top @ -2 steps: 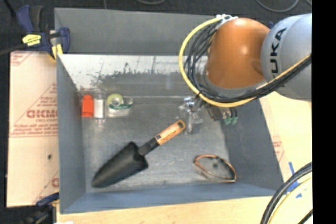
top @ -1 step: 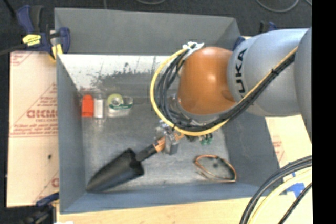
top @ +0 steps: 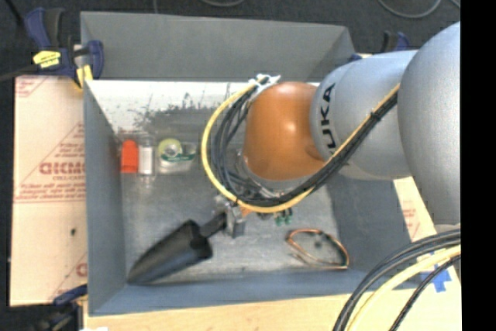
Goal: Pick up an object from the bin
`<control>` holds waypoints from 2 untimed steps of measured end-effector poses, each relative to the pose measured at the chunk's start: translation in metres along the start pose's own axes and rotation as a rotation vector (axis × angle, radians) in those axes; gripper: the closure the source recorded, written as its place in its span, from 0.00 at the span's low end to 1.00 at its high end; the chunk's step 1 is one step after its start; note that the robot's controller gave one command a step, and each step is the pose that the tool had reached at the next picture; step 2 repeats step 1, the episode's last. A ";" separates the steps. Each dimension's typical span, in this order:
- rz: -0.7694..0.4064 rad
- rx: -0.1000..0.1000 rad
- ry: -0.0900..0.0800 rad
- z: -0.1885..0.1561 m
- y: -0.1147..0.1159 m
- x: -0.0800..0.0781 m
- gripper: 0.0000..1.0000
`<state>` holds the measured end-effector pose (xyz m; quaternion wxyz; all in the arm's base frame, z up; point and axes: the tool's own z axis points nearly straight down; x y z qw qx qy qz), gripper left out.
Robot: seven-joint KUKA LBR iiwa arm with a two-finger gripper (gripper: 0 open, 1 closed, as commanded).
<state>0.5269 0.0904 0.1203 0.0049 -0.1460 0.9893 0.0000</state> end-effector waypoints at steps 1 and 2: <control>0.023 0.003 -0.008 0.011 -0.032 0.012 1.00; 0.023 0.003 -0.008 0.011 -0.032 0.012 1.00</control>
Offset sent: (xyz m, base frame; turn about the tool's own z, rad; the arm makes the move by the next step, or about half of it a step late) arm -0.0045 -0.0423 0.1071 0.0138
